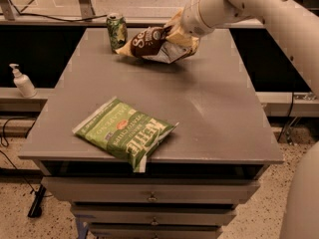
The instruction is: Move brown chip bag near green can
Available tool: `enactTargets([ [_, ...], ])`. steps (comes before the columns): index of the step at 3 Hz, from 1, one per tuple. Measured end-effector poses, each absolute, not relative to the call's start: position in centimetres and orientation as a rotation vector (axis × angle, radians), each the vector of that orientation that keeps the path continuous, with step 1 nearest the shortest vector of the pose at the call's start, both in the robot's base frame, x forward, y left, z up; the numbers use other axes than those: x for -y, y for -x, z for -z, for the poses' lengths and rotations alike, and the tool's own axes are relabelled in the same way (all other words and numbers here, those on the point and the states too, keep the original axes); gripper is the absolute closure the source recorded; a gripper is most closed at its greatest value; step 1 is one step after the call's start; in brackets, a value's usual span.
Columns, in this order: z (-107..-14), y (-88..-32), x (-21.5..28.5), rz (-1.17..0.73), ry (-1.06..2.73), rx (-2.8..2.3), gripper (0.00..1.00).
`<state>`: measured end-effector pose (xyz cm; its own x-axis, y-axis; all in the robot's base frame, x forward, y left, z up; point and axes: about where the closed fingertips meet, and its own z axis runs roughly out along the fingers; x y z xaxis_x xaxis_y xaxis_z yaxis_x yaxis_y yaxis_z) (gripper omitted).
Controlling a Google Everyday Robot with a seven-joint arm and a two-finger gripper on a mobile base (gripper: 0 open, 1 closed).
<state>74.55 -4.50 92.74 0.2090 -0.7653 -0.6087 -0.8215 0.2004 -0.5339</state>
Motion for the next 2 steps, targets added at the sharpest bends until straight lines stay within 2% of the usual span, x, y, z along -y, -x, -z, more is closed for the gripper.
enactTargets([
  [1,-92.5,-74.6,3.0,-0.118,1.595,-1.526,1.00],
  [2,-91.9,-74.8,1.6,-0.162,1.619,-1.522,0.82],
])
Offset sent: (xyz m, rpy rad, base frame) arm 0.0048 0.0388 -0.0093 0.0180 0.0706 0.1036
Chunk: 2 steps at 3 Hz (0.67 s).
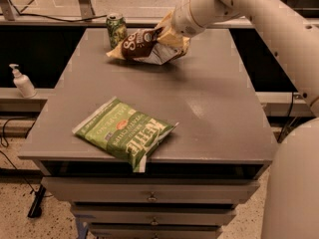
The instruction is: Move brown chip bag near green can
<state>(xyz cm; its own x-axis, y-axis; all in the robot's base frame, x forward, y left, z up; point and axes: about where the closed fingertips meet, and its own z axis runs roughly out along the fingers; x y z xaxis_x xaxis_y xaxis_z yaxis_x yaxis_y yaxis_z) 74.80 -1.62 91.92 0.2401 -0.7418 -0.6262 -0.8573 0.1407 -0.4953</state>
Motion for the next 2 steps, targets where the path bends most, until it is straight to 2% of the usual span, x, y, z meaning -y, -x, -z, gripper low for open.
enactTargets([
  [2,-91.7,-75.4,-0.7,-0.206,1.658,-1.498,0.35],
])
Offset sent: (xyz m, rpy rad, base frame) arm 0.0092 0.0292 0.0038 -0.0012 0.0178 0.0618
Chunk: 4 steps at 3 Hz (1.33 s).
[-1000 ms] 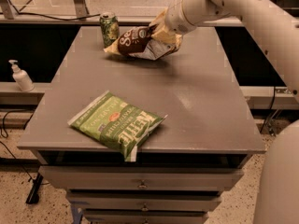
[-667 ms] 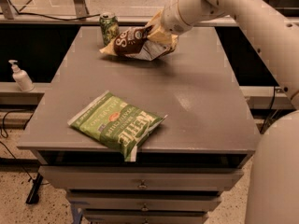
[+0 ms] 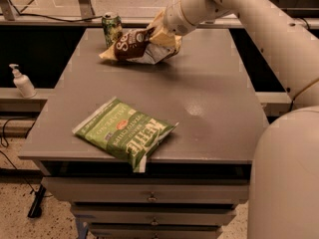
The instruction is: Move brown chip bag near green can
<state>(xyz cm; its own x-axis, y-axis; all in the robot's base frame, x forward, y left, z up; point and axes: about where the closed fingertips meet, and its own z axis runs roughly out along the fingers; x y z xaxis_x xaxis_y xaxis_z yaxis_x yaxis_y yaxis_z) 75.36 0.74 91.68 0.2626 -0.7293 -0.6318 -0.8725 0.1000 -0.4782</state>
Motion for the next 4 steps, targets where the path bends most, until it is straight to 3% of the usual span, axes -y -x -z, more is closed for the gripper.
enactTargets([
  [1,-91.6,-75.4,-1.2,-0.214,1.668,-1.494,0.13],
  [2,-91.7,-75.3,-1.2,-0.217,1.672,-1.491,0.00],
  [3,-92.6,-75.2,0.9,-0.204,1.645,-1.506,0.00],
  [4,-94.4,-74.9,6.2,-0.140,1.590,-1.560,0.00],
])
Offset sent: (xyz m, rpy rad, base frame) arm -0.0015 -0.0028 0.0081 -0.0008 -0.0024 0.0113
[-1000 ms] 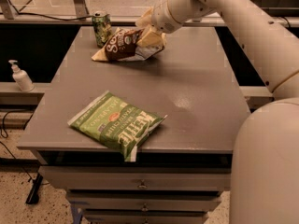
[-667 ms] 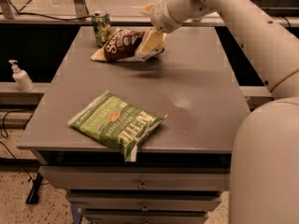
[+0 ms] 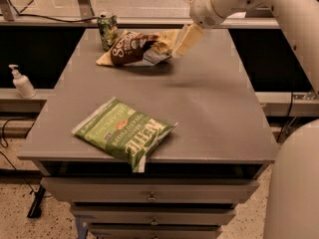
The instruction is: Move brown chip bag near green can
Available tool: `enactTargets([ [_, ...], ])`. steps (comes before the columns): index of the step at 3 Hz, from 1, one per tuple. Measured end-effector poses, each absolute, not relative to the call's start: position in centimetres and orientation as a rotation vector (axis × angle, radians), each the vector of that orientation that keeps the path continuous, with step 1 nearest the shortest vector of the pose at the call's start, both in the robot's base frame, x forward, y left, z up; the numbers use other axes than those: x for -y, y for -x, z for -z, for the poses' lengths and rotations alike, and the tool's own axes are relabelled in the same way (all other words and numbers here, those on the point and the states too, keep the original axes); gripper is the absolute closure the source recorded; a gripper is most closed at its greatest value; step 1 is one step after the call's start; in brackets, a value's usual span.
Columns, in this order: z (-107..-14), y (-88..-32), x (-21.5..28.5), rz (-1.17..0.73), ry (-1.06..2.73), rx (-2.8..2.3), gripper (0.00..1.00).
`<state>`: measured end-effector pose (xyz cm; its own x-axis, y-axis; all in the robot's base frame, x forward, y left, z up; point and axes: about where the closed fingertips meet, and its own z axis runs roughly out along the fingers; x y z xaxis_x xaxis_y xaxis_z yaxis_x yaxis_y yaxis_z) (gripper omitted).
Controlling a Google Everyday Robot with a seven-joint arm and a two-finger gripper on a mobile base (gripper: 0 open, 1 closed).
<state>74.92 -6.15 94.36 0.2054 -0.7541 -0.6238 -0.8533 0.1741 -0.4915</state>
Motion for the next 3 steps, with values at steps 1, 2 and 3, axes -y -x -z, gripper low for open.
enactTargets([
  [1,-96.2,-74.4,11.9,-0.051,1.518,-1.581,0.00],
  [2,-98.4,-73.5,17.3,0.048,1.422,-1.587,0.00],
  [3,-98.6,-73.5,18.4,0.066,1.400,-1.592,0.00],
])
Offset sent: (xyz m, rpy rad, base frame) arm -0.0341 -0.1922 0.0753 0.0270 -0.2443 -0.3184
